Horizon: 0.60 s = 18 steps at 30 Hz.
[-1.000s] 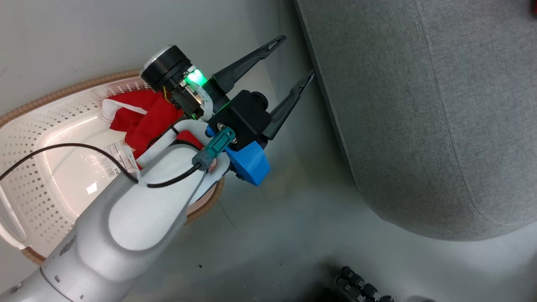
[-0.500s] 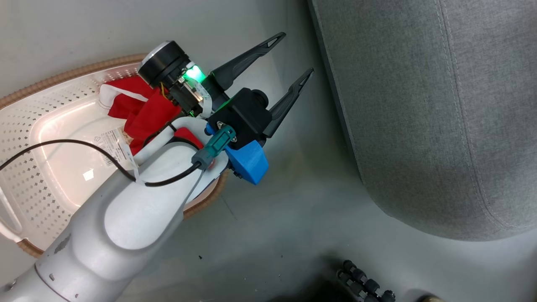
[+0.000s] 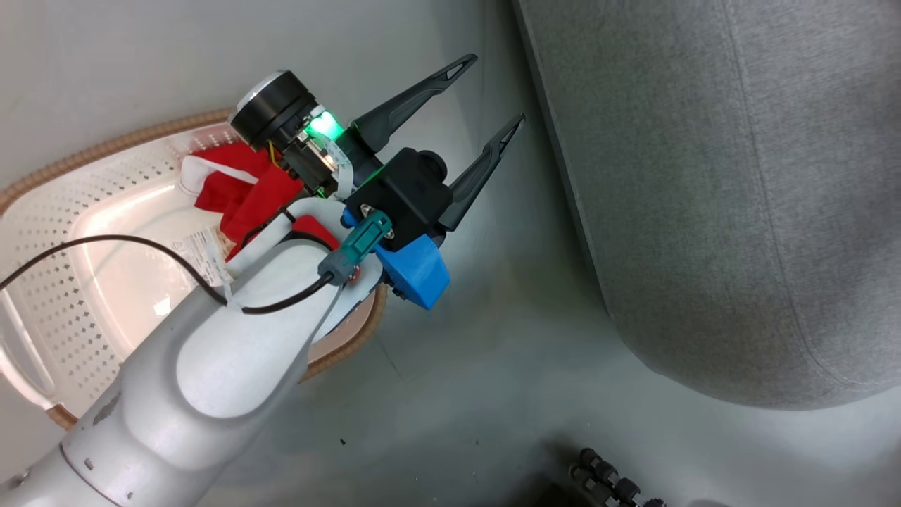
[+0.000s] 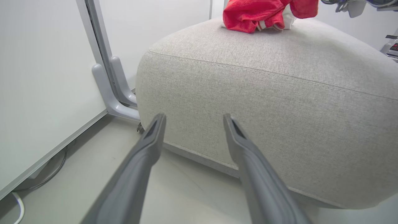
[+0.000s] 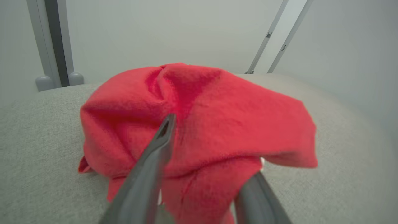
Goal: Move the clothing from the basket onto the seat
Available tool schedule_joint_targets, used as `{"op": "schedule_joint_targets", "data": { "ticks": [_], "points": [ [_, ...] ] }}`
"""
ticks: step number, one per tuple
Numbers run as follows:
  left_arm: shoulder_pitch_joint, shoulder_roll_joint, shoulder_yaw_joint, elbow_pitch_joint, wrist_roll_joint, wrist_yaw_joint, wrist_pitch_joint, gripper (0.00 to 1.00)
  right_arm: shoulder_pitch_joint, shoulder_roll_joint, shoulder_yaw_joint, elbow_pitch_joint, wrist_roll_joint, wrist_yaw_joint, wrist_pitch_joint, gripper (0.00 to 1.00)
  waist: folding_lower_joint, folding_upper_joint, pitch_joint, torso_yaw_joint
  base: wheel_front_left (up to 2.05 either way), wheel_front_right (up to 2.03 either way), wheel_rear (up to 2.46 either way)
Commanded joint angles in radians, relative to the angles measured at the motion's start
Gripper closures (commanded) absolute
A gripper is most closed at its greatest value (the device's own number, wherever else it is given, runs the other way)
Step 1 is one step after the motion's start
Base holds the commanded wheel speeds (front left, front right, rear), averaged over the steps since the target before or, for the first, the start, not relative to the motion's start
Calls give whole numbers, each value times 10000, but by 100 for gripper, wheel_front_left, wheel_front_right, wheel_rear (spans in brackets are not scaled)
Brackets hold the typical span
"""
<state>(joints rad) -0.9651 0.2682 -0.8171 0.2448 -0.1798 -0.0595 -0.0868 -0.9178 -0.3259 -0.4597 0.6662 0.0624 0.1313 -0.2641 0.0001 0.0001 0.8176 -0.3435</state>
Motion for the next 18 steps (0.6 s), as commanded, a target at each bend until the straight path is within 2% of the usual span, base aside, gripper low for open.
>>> {"op": "schedule_joint_targets", "data": {
  "ticks": [1, 10, 18],
  "points": [
    [115, -21, -62, 56, -41, 41, -89, 0, 324, 52, 1, -121, -28, -10, -5, 0, -1, -1, -244, -33, 0, 0, 0],
    [585, -432, -197, 658, -414, 95, -772, 0, 2522, 494, -120, -1050, -266, -10, -5, 0, -1, -1, -1731, 17, 0, 0, 0],
    [1176, -674, 51, 1251, -928, 334, -1418, 0, 3903, 771, -6, -2475, -518, -10, -5, 0, -1, -1, -3107, 292, 0, 0, 0]
  ]
}}
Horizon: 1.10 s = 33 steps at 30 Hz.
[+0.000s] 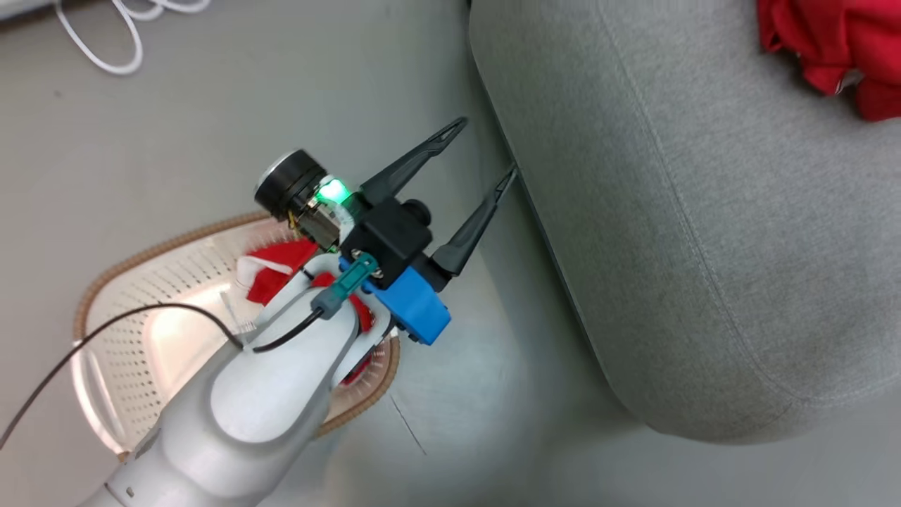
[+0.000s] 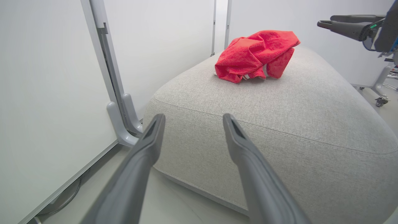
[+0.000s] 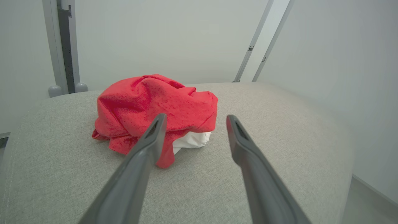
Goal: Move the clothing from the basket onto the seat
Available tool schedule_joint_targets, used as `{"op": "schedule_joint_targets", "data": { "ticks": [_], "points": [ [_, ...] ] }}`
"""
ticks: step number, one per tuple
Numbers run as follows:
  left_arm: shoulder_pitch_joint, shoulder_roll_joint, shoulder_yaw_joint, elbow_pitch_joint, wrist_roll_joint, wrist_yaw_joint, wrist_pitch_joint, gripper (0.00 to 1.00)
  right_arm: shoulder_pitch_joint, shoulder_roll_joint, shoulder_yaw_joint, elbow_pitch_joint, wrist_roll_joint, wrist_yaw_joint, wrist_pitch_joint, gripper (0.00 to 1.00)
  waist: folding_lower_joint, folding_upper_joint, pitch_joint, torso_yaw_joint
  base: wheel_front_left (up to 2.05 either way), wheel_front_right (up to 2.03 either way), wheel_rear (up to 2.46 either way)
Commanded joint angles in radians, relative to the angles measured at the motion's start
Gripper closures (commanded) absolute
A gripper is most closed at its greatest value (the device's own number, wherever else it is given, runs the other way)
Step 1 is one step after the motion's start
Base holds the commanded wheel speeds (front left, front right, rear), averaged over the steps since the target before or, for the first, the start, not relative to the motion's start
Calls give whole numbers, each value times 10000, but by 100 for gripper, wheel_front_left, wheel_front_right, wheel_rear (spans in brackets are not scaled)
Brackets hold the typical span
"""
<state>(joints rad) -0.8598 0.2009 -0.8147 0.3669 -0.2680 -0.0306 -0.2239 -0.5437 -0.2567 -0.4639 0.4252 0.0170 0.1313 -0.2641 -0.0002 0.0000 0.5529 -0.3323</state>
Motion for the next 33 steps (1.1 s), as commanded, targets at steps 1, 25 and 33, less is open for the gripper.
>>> {"op": "schedule_joint_targets", "data": {
  "ticks": [1, 25, 33],
  "points": [
    [239, -28, 123, 74, -135, 120, -118, 0, 288, 120, 139, -271, -94, -10, -5, 0, 2, 0, -644, 255, 0, 0, 0],
    [3887, -291, 4513, -1399, -689, 1319, -417, 0, 1955, 765, 3754, -2364, 136, -10, -5, 0, 2, 0, -3665, 2972, 0, 0, 0],
    [5135, -648, 5608, -1482, -277, 1056, -418, 0, 2725, 1120, 4204, -2408, 222, -10, -5, 0, 2, 0, -4247, 3391, 0, 0, 0]
  ]
}}
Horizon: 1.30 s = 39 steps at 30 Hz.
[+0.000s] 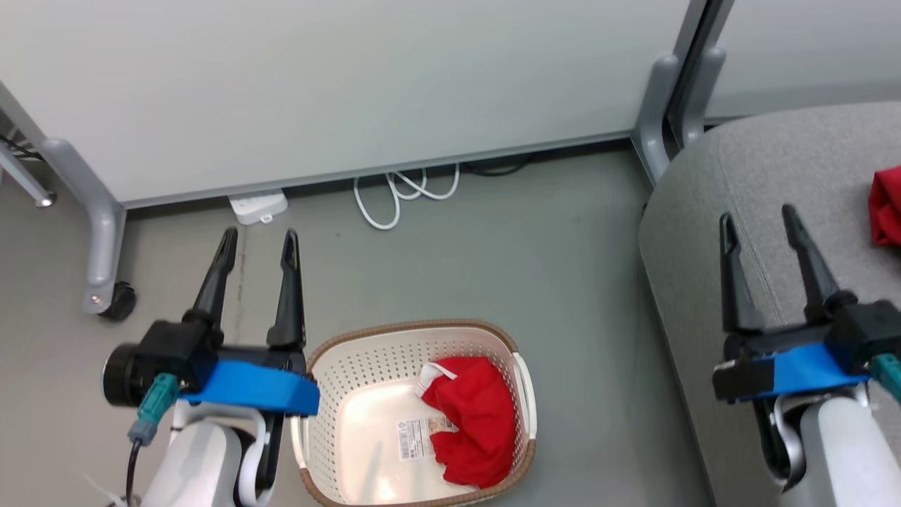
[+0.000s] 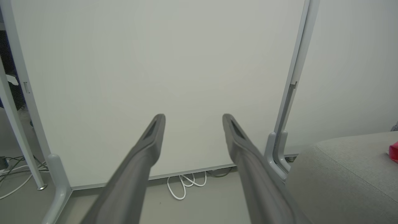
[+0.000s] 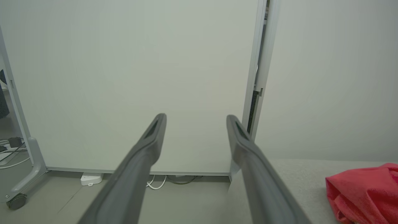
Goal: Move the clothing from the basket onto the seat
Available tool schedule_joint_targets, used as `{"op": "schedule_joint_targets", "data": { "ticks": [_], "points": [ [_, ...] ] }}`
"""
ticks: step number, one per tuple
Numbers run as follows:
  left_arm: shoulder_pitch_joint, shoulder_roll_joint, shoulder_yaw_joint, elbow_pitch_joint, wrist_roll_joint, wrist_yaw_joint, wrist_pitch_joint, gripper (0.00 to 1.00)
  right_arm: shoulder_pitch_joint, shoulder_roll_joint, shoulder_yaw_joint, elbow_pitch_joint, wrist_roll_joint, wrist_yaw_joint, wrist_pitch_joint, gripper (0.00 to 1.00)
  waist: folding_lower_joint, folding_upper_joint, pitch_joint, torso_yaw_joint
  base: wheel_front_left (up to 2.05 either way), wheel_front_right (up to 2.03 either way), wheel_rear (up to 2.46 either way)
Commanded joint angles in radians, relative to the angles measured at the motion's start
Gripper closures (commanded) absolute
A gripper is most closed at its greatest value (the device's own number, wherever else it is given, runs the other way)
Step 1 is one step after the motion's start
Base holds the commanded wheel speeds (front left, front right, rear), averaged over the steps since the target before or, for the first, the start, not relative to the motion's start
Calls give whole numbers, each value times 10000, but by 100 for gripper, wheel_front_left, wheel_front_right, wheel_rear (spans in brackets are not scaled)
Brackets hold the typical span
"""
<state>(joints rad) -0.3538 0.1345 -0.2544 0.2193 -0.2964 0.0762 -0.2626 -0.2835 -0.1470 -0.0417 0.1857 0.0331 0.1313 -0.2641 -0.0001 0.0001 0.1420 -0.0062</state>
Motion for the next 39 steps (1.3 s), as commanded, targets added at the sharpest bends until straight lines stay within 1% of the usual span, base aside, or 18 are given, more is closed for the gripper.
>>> {"op": "schedule_joint_targets", "data": {
  "ticks": [1, 10, 19, 29, 39],
  "points": [
    [219, -32, 106, 20, 75, -81, -30, 0, 251, 76, 2, -11, 72, -10, -5, 0, 1, -1, -207, 166, 0, 0, 0],
    [1300, -342, 879, 158, 561, -510, -32, 0, 1460, 347, 189, -69, 203, -10, -5, 0, 1, -1, -749, 311, 0, 0, 0],
    [1931, -579, 1419, 274, 910, -860, -31, 0, 2218, 558, 263, -65, 259, -10, -5, 0, 1, -1, -1126, 269, 0, 0, 0],
    [2328, -751, 1647, 433, 1145, -1048, -31, 0, 2739, 654, 265, 85, 261, -10, -5, 0, 1, -1, -1382, 298, 0, 0, 0],
    [2420, -813, 1768, 521, 1264, -1147, -32, 0, 2865, 717, 323, 182, 223, -10, -5, 0, 1, -1, -1450, 333, 0, 0, 0]
  ]
}}
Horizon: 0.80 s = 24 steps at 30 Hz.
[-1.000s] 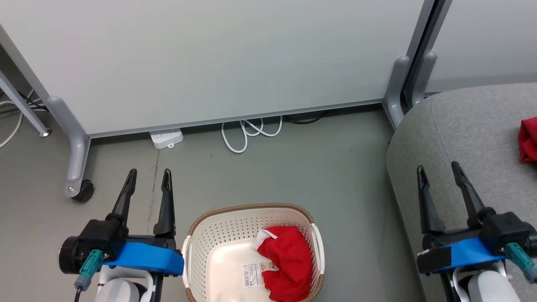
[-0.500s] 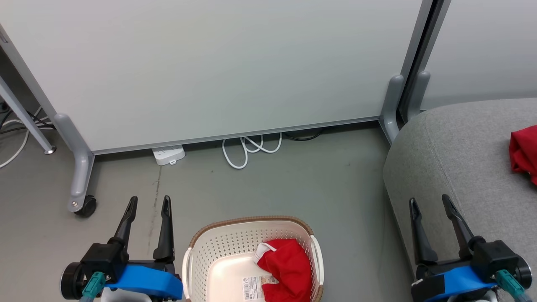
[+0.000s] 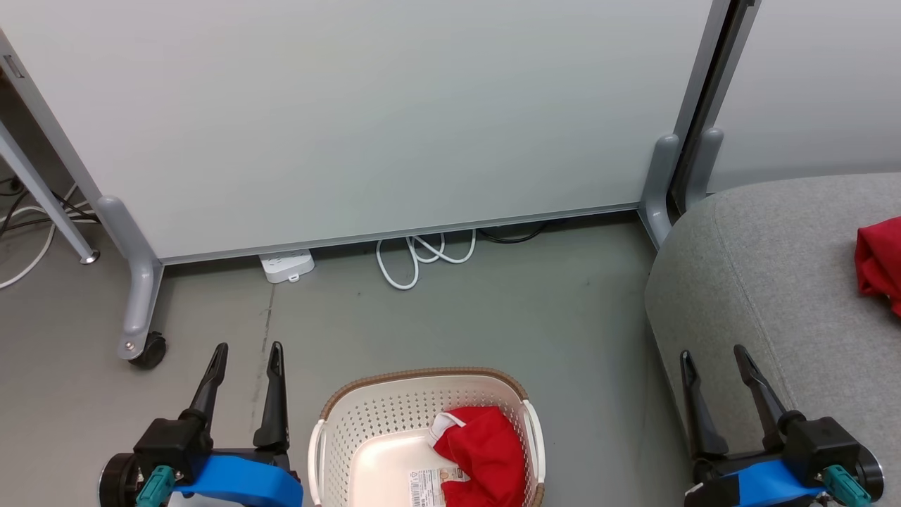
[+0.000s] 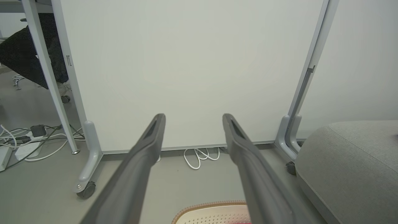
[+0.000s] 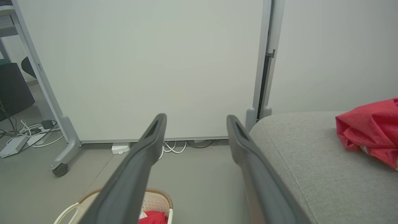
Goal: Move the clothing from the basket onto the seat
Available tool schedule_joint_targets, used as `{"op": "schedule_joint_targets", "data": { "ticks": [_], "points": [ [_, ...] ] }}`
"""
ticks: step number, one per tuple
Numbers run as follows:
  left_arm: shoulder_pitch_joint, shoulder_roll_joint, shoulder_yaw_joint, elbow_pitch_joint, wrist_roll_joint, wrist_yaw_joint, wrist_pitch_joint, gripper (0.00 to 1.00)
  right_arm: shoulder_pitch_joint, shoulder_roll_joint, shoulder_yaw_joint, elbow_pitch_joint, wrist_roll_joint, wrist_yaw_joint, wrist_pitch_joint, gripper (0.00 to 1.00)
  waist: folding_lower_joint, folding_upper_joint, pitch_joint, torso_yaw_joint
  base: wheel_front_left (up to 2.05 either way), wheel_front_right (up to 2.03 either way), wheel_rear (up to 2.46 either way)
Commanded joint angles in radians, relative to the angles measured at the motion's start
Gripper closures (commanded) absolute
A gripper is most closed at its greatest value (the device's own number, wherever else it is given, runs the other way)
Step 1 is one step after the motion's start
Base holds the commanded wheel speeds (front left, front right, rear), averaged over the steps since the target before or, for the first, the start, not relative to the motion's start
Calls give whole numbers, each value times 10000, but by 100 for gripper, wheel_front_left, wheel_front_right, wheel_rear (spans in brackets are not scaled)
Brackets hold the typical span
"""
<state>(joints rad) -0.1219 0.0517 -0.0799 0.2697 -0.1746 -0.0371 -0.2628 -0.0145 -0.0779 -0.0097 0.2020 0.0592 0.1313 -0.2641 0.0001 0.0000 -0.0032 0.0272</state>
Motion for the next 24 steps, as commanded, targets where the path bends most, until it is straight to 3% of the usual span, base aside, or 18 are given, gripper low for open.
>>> {"op": "schedule_joint_targets", "data": {
  "ticks": [1, 14, 24],
  "points": [
    [99, 12, 29, 19, 56, -20, -30, 0, 168, 29, 18, 25, -29, -10, -5, 0, -1, 0, 4, -4, 0, 0, 0],
    [-421, 8, -363, 486, -71, -183, -30, 0, 12, 45, 59, 64, 15, -10, -5, 0, -1, 0, 182, -98, 0, 0, 0],
    [-2292, 5, -1418, 1830, -216, -448, -30, 0, -999, -2, 204, -254, 26, -10, -5, 0, -1, 0, 1606, -787, 0, 0, 0]
  ]
}}
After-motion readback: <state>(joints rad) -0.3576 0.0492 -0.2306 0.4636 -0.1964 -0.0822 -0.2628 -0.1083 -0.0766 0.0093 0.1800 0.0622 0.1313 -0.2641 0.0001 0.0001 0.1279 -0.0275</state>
